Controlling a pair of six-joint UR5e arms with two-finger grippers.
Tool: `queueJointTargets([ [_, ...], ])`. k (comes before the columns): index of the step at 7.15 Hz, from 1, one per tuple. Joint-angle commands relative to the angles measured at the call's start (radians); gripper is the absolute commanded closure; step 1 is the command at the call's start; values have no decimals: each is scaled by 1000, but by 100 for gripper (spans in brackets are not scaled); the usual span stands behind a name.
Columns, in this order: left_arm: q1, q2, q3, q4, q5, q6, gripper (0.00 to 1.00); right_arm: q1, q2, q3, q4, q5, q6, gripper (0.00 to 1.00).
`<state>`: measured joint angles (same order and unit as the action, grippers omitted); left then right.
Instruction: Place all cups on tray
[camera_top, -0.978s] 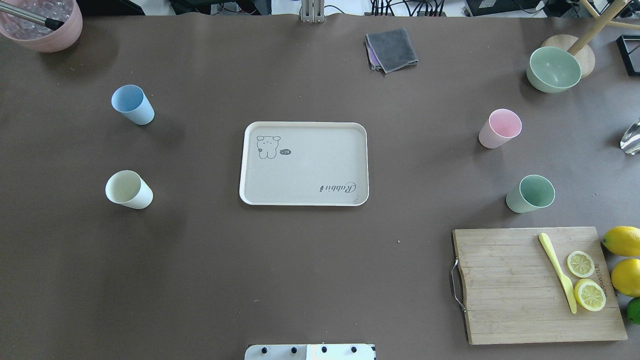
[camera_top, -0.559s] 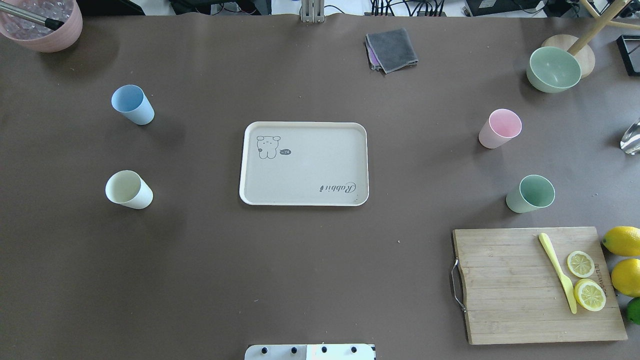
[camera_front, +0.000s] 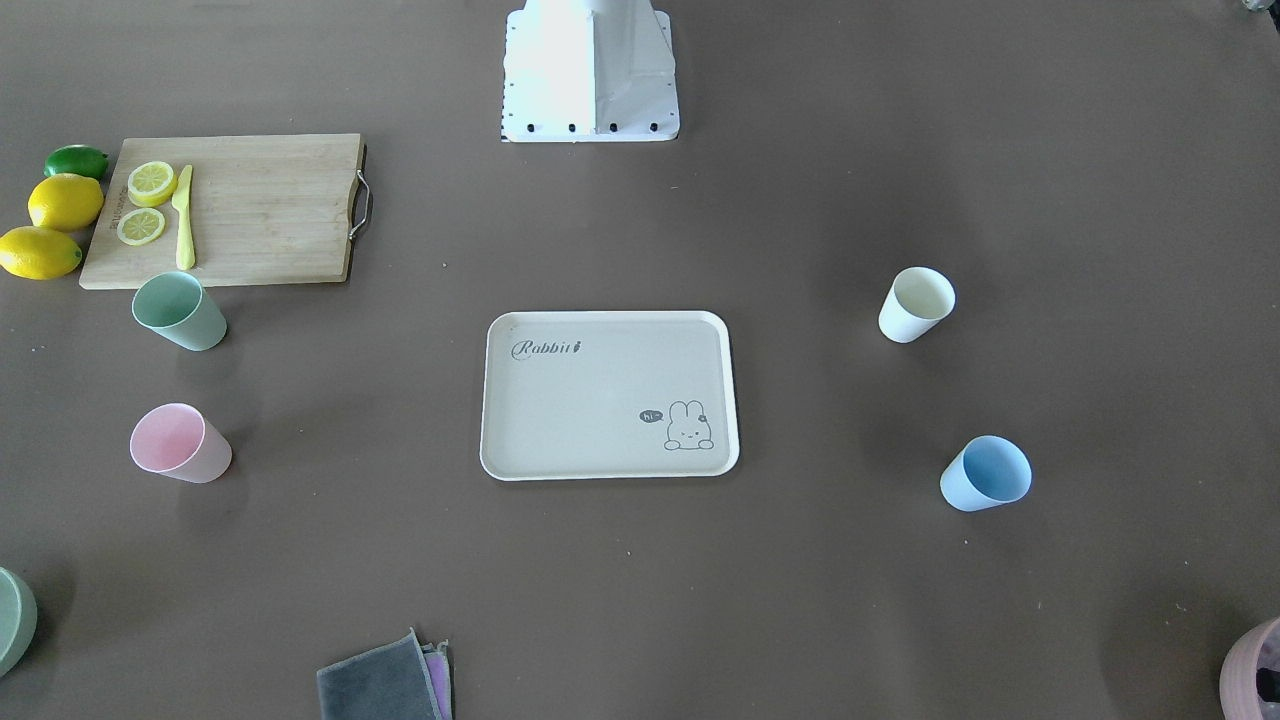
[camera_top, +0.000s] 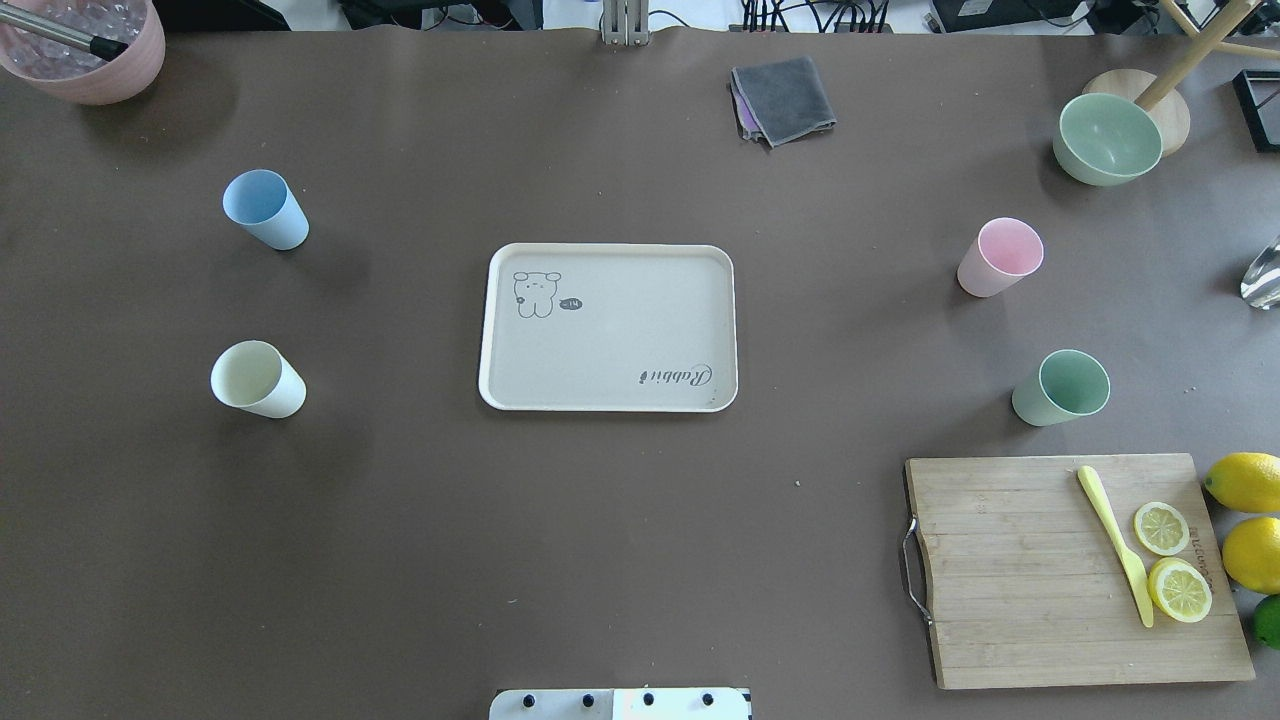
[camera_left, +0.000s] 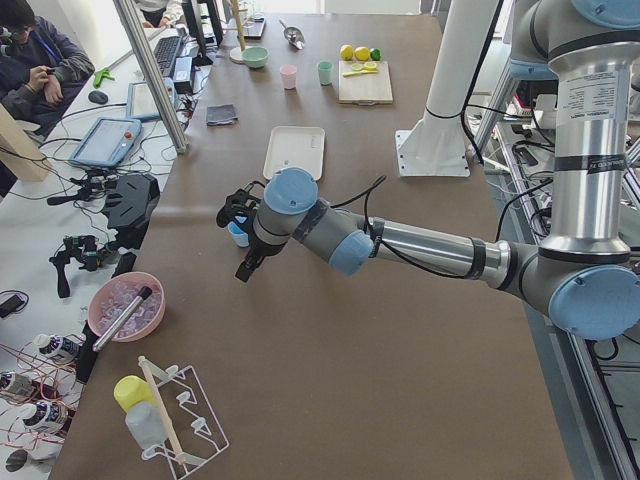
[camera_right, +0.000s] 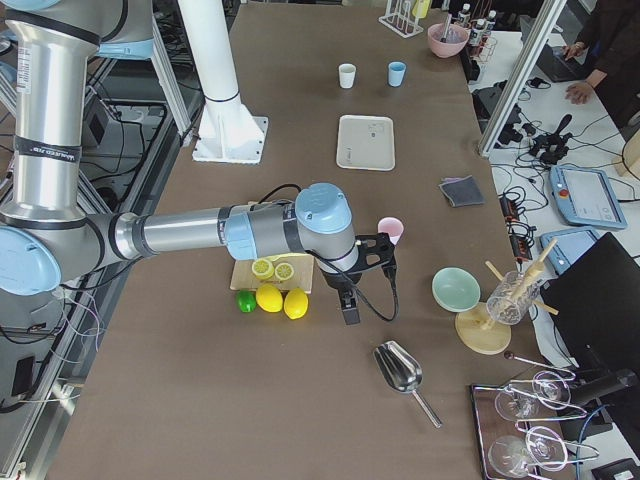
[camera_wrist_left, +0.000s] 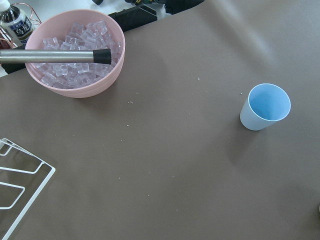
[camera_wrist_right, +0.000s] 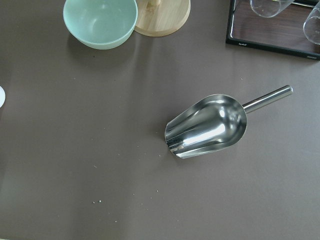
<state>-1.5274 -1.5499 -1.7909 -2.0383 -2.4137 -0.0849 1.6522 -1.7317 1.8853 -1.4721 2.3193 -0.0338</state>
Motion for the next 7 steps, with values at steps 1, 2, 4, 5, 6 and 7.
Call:
queueJointTargets([
  [1, 112, -44, 42, 3, 8, -86, 1, -29, 23, -3, 22, 15, 162, 0],
  [2, 143, -109, 130, -6, 13, -181, 1, -73, 62, -3, 21, 18, 260, 0],
  [4, 211, -304, 352, -8, 13, -220, 1, -202, 132, -2, 21, 6, 429, 0],
  [5, 263, -362, 414, -8, 16, -267, 1, -241, 145, -2, 21, 2, 468, 0],
  [6, 318, -408, 450, -8, 80, -323, 2, -261, 155, -2, 22, 0, 477, 0],
  [7, 367, -459, 499, -8, 144, -344, 2, -264, 155, -2, 22, 0, 477, 0],
])
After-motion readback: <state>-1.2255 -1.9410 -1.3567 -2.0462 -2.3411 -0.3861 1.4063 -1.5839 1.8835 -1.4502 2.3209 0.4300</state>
